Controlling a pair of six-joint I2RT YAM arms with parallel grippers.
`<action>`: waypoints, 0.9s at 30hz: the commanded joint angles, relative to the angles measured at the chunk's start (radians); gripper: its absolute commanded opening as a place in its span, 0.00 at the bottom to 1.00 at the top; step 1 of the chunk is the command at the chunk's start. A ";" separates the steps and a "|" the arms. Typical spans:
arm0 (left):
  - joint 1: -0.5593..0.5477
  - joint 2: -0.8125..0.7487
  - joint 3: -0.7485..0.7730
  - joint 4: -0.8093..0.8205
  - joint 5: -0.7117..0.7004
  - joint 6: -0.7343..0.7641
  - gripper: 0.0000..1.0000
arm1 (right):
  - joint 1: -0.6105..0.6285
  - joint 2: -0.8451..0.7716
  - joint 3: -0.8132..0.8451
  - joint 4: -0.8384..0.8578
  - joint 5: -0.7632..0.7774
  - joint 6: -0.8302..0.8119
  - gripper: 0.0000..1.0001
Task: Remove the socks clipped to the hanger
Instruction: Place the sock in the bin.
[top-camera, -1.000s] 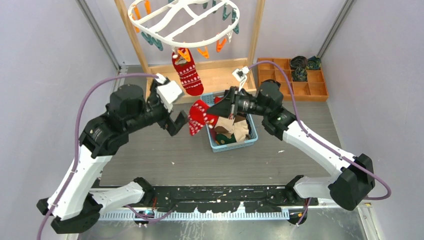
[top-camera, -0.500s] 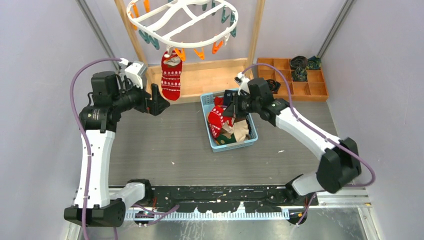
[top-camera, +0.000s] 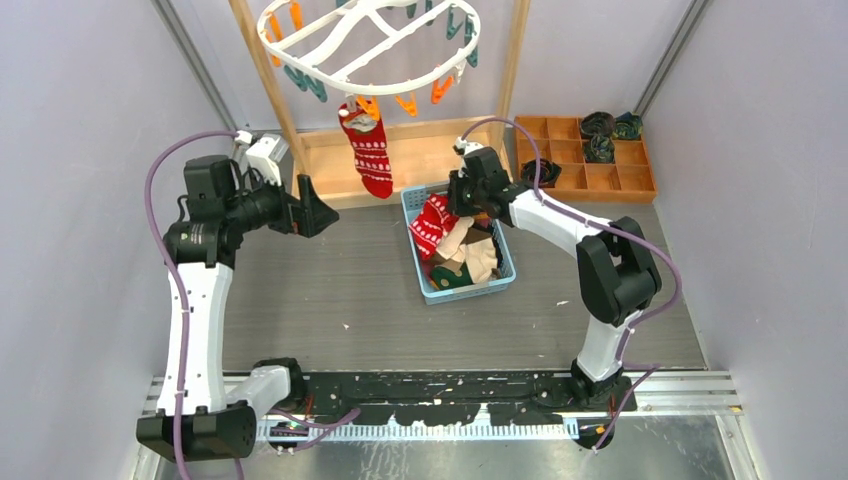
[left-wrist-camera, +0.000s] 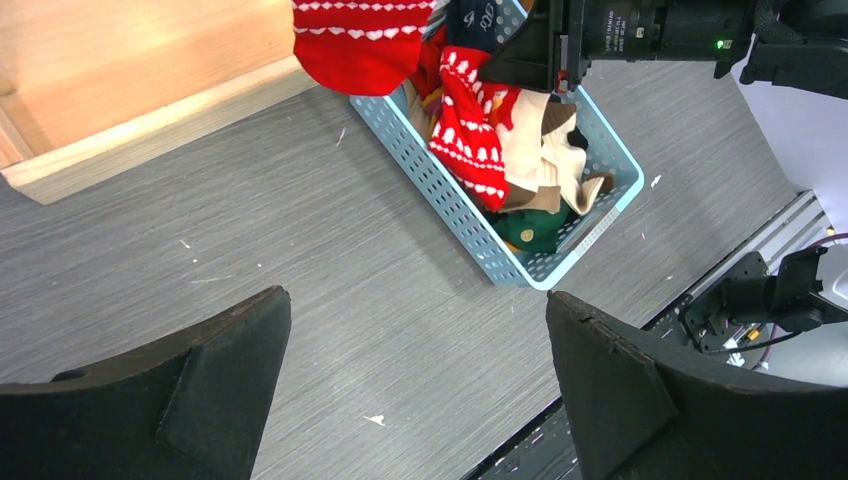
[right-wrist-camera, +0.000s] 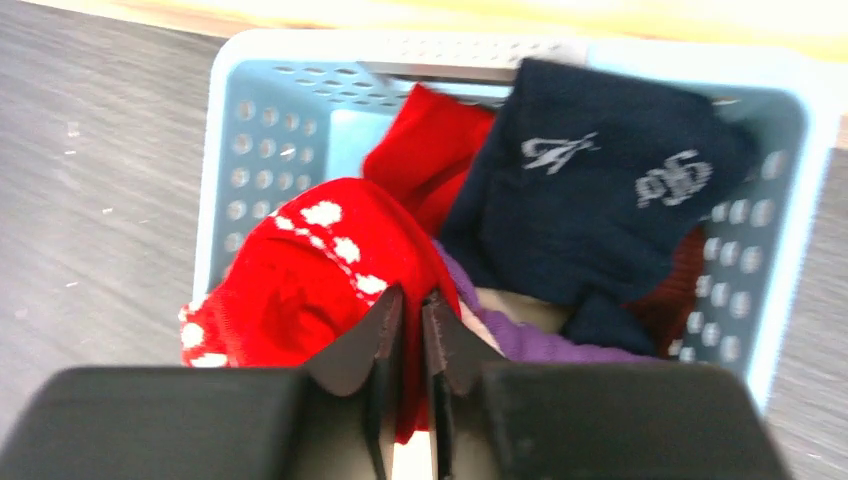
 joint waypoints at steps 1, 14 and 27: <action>0.016 -0.047 -0.009 0.050 0.023 -0.016 1.00 | 0.002 -0.020 0.021 0.069 0.243 -0.055 0.25; 0.036 0.034 0.027 0.029 0.015 -0.043 1.00 | 0.056 -0.225 0.030 0.057 0.266 -0.025 0.56; 0.039 0.030 0.069 0.020 0.006 -0.080 1.00 | -0.041 -0.043 -0.149 0.537 -0.261 0.485 0.16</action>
